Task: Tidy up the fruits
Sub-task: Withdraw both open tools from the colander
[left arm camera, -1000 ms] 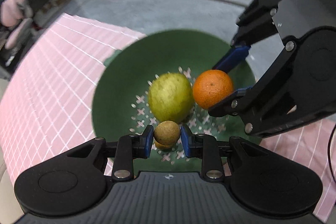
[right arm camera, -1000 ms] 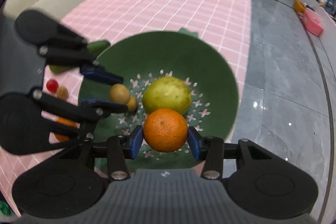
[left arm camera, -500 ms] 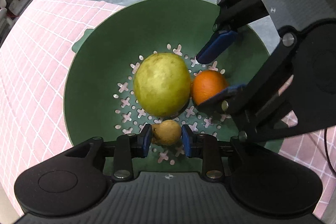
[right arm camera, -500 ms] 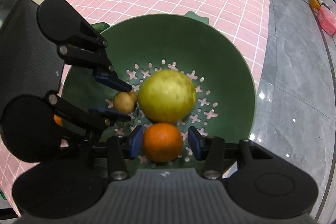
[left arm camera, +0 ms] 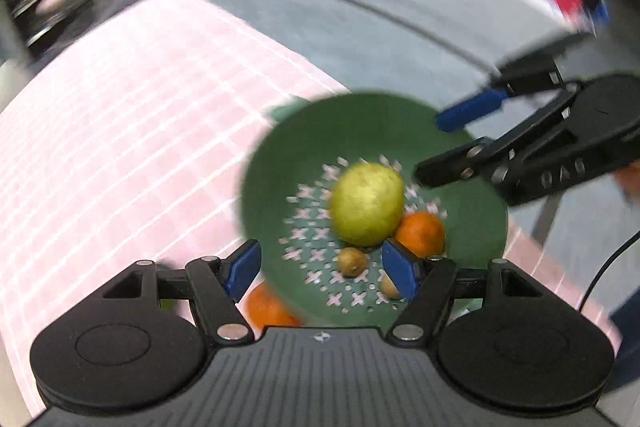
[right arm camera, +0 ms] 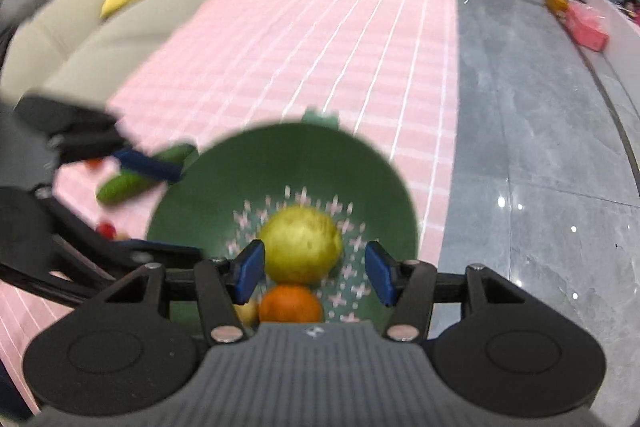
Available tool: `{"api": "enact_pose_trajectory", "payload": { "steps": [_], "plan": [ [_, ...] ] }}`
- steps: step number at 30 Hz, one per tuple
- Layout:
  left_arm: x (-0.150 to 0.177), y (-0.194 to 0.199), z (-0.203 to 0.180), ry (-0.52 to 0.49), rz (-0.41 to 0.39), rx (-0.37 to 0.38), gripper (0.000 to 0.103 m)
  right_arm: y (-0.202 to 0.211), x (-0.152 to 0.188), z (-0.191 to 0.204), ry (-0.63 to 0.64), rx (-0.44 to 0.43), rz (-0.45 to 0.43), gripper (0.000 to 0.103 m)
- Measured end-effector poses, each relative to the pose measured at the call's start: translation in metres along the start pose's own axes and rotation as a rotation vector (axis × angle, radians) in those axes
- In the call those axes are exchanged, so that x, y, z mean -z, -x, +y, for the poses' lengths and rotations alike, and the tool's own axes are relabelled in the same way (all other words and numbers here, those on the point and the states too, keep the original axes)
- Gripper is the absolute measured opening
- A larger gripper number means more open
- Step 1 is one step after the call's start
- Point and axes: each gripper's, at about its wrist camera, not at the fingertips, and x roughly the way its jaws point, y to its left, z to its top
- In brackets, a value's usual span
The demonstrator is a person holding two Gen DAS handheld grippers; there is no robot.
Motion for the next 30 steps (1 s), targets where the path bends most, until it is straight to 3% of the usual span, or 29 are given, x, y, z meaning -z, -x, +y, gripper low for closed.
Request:
{"api": "enact_pose_trajectory", "payload": {
  "steps": [3,6,10,14,18,21,24,30],
  "plan": [
    [0.031,0.044,0.021,0.134,-0.118,-0.055,0.081,0.021,0.000,0.002,-0.028,0.013,-0.080,0.053],
    [0.068,0.076,0.037,0.252,-0.177,-0.130,0.081,0.035,-0.001,0.010,-0.047,0.028,-0.148,0.053],
    [0.117,0.106,0.054,0.373,-0.177,-0.175,0.081,0.057,0.008,0.030,-0.047,0.041,-0.217,0.053],
    [0.156,0.122,0.063,0.406,-0.162,-0.215,0.081,0.077,0.031,0.056,-0.066,0.023,-0.261,0.053],
    [0.190,0.138,0.061,0.398,-0.182,-0.249,0.082,0.075,0.063,0.093,-0.080,0.011,-0.242,0.054],
    [0.223,0.139,0.060,0.487,-0.190,-0.234,0.083,0.064,0.083,0.128,-0.026,0.006,-0.196,0.054],
    [0.225,0.120,0.064,0.550,-0.085,-0.239,0.081,0.044,0.104,0.158,0.027,0.009,-0.131,0.054],
    [0.222,0.125,0.063,0.545,-0.134,-0.214,0.083,-0.003,0.123,0.199,0.130,0.020,-0.051,0.054]
  ]
}}
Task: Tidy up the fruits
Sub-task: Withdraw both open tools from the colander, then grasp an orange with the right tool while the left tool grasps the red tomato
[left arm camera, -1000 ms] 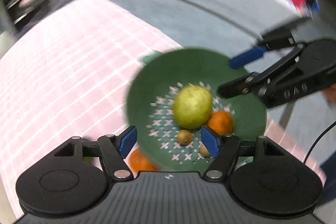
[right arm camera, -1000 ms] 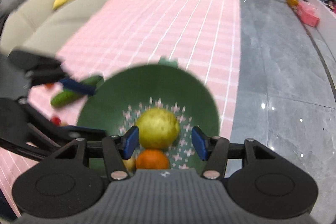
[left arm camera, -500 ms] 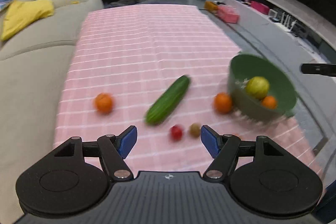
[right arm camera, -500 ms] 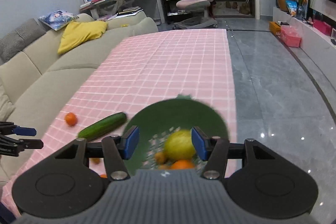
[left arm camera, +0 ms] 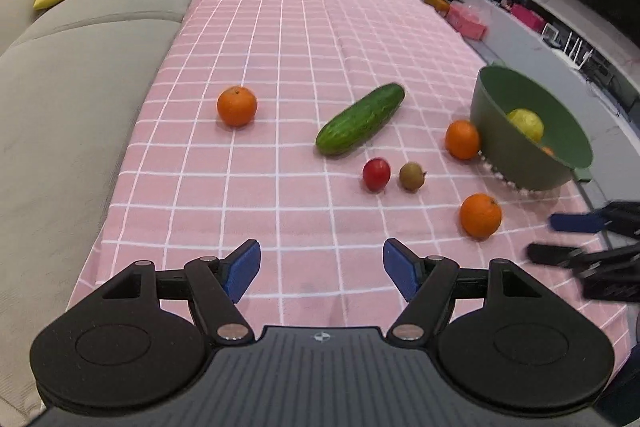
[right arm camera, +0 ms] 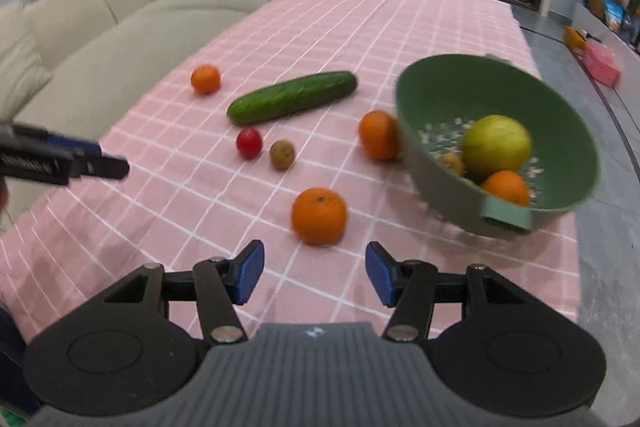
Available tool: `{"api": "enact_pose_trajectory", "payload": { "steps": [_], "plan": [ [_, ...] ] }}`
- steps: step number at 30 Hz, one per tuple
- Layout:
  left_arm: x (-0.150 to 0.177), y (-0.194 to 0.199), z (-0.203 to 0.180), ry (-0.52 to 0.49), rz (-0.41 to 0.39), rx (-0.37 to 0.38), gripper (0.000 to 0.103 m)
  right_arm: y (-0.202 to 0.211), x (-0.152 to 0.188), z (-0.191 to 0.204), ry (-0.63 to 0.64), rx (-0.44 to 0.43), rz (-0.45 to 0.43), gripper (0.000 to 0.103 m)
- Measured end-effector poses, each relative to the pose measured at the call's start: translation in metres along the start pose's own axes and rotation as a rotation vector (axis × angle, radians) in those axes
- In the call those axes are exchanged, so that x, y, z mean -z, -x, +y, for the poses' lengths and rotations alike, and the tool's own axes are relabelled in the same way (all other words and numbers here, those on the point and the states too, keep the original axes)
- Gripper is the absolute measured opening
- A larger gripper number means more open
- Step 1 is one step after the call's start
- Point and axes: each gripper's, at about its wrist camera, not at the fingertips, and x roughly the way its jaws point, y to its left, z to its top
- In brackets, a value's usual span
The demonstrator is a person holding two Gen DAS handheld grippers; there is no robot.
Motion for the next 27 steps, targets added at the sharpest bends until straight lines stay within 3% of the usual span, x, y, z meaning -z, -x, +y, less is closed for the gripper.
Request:
{"api": "enact_pose_trajectory", "payload": {
  "steps": [10,24,27],
  "plan": [
    [0.000,-0.010,0.010,0.050,-0.022,-0.029,0.085,-0.038,-0.013,0.002,-0.067,0.035,0.012,0.058],
    [-0.008,-0.026,-0.012,-0.021,-0.034,-0.006,0.085,-0.070,-0.024,0.000,-0.082,0.039,0.021,0.057],
    [-0.007,-0.032,-0.013,-0.027,-0.029,0.002,0.085,-0.076,-0.023,-0.003,-0.095,0.035,0.038,0.047]
  ]
}}
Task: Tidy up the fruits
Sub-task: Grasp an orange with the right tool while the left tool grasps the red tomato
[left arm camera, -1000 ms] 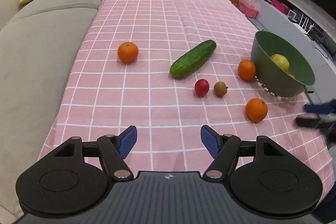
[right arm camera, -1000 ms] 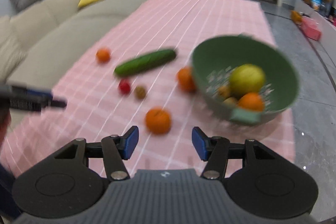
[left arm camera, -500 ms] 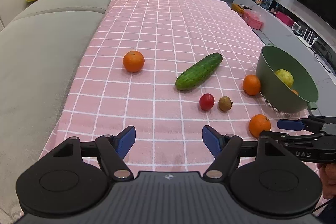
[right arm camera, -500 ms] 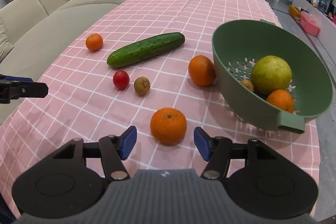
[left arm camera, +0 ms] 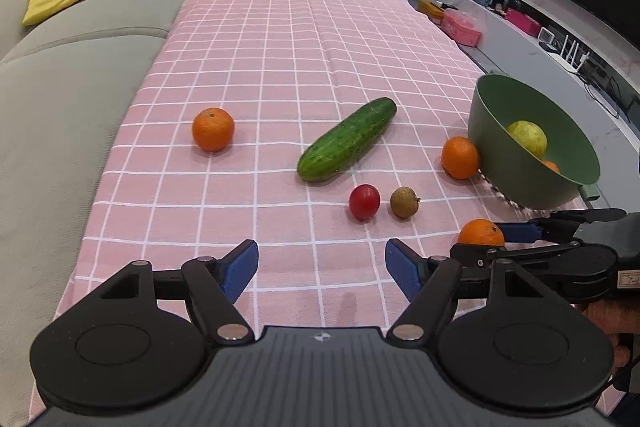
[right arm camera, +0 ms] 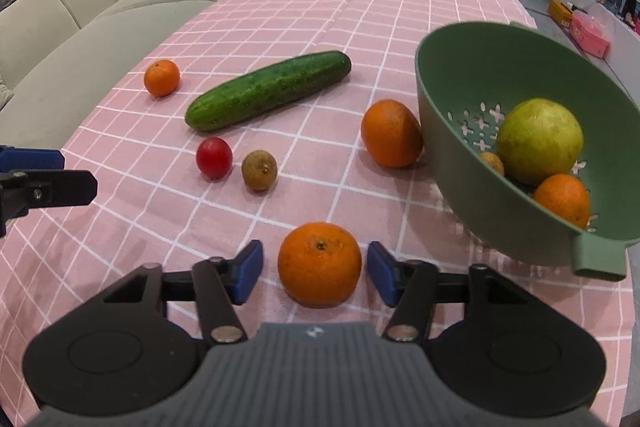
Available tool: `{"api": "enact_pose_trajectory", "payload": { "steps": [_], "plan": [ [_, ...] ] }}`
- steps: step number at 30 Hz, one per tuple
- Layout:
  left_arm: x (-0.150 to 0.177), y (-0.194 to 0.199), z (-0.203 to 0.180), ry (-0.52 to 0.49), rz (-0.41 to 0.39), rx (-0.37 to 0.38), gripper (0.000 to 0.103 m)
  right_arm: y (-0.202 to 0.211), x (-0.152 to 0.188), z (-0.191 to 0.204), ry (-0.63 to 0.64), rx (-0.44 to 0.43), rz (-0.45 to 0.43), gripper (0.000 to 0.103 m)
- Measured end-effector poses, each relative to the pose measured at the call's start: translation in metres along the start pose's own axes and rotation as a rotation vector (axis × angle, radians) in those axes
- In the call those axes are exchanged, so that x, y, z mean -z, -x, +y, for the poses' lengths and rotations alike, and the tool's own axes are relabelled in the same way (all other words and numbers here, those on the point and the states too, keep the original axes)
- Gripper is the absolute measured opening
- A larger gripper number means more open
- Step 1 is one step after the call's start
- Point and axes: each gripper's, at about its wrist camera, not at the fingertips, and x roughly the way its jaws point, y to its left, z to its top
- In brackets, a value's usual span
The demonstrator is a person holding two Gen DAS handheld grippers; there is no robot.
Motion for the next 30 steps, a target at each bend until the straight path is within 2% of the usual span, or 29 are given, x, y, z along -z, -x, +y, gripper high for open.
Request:
{"api": "enact_pose_trajectory", "payload": {
  "steps": [1,8,30],
  "plan": [
    [0.000,-0.002,0.000,0.000,0.003,0.000,0.085,-0.001,0.000,0.000,0.001,0.002,0.003,0.043],
    [-0.003,-0.020,-0.003,0.029,0.040,0.036,0.081,-0.001,0.001,-0.005,-0.002,-0.012,0.009,0.042],
    [-0.017,-0.062,-0.018,-0.020,0.028,0.062,0.075,0.002,0.002,-0.017,-0.029,-0.017,0.025,0.042]
  ]
}}
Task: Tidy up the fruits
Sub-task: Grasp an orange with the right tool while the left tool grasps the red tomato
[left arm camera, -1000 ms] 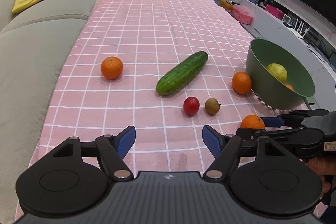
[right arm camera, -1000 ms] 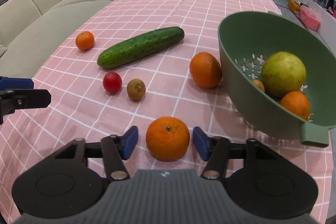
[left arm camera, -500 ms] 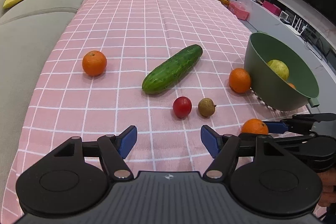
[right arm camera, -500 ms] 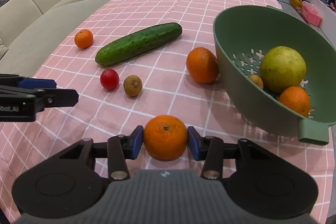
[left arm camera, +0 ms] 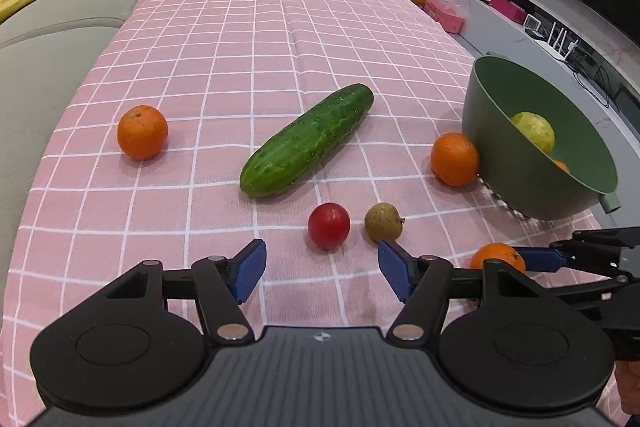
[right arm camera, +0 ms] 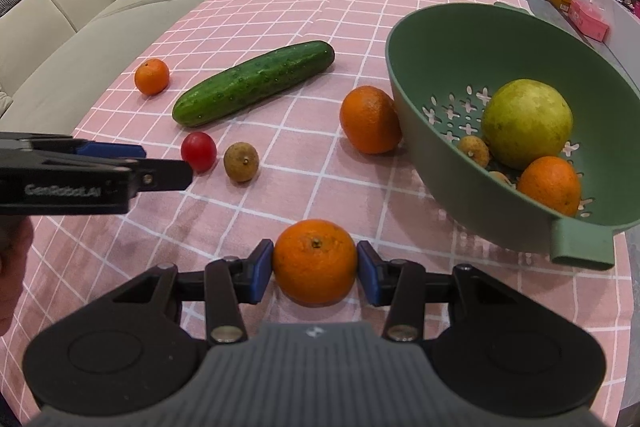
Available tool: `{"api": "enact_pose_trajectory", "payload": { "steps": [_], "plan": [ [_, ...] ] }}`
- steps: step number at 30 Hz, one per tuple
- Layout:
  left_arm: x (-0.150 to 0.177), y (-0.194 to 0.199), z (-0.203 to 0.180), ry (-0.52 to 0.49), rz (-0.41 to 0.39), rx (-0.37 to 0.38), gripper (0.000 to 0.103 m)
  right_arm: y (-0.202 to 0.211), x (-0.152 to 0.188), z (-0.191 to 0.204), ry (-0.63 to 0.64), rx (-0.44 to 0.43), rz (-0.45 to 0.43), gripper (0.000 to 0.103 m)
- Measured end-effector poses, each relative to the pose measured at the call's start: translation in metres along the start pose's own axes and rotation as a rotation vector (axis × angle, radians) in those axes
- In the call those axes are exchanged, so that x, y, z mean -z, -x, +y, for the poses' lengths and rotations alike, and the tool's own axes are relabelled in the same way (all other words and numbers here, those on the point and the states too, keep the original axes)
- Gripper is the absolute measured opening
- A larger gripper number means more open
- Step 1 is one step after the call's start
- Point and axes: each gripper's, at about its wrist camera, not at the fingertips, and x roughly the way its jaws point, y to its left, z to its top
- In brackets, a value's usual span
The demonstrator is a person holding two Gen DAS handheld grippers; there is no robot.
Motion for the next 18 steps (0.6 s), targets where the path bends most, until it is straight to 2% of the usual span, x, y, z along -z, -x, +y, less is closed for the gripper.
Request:
{"api": "enact_pose_trajectory", "payload": {
  "steps": [12,15,18],
  "plan": [
    [-0.008,-0.019,0.002,-0.001,-0.014,0.007,0.061,-0.001,-0.001,-0.002,-0.011,-0.012,0.008,0.042],
    [-0.008,-0.024,0.001,-0.012,-0.010,0.008,0.054,-0.001,-0.002,-0.002,-0.010,-0.014,0.008,0.042],
    [-0.008,-0.026,0.001,-0.021,-0.012,0.015,0.039,-0.001,-0.001,-0.002,-0.007,-0.015,0.008,0.042]
  ]
}}
